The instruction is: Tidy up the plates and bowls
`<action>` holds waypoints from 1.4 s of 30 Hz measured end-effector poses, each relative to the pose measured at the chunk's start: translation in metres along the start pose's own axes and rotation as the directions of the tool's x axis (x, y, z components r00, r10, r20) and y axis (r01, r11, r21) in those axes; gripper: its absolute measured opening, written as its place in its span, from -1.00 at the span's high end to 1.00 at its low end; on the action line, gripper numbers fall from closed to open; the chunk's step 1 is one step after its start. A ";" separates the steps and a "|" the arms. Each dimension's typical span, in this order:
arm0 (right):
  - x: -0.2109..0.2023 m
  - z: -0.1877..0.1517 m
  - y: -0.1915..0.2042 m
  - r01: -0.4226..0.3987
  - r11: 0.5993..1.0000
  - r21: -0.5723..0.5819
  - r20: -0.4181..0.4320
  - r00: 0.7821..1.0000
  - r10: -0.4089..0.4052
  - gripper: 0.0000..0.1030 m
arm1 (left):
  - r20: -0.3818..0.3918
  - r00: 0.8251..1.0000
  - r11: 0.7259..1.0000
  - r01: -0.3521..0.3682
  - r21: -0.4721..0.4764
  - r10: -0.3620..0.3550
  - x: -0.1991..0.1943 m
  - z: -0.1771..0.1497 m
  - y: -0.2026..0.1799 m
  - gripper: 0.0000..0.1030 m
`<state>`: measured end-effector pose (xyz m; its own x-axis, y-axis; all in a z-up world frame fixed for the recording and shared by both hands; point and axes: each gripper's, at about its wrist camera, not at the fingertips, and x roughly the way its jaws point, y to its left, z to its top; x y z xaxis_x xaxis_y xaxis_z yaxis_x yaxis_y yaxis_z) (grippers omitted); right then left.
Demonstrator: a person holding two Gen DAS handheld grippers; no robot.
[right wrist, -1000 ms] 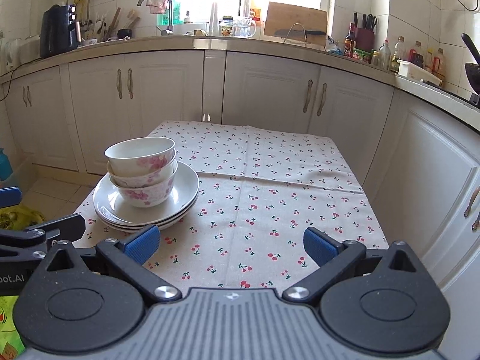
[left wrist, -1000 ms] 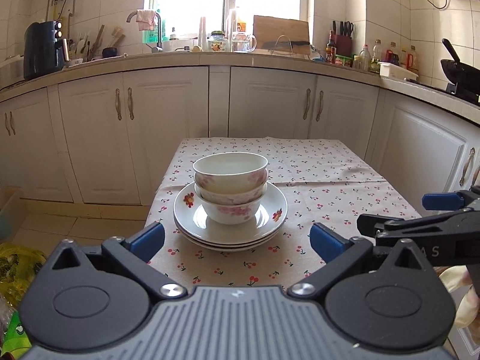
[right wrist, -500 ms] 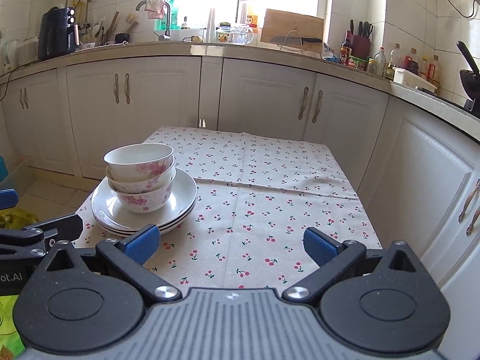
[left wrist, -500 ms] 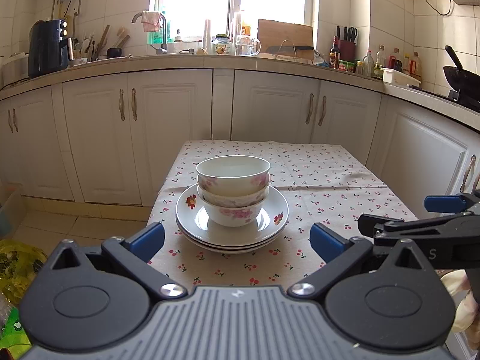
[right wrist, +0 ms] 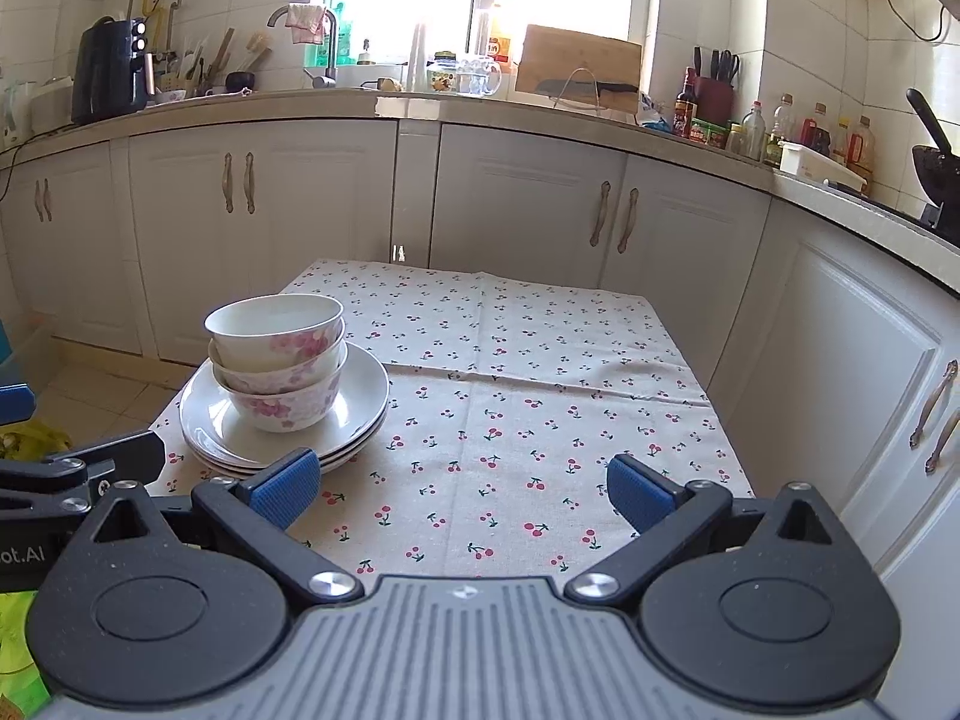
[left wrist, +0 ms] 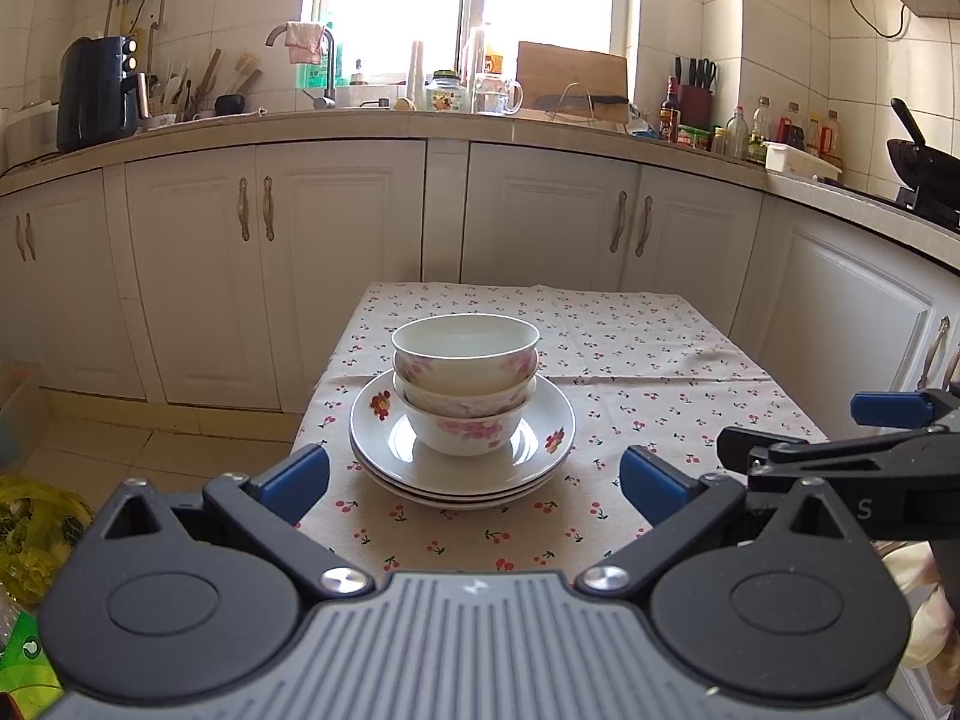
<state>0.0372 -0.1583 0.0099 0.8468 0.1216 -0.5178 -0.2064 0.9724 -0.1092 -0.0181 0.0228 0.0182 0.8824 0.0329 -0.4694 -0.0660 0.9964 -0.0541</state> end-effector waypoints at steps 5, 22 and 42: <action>0.000 0.000 0.000 0.006 1.000 0.001 0.002 1.000 -0.006 -1.00 | -0.003 1.000 1.000 0.003 -0.005 -0.003 0.000 0.000 0.000 -0.99; 0.000 0.001 0.001 0.018 1.000 0.002 0.006 1.000 -0.018 -1.00 | -0.003 1.000 1.000 0.002 -0.007 -0.002 0.000 0.001 -0.001 -0.99; -0.001 0.000 0.001 0.034 0.999 -0.001 0.012 0.999 -0.034 -1.00 | -0.005 1.000 1.000 0.005 -0.013 -0.005 0.001 0.001 -0.003 -0.98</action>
<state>0.0360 -0.1572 0.0107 0.8592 0.0908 -0.5035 -0.1780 0.9757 -0.1278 -0.0162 0.0202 0.0185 0.8804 0.0274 -0.4735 -0.0675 0.9954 -0.0678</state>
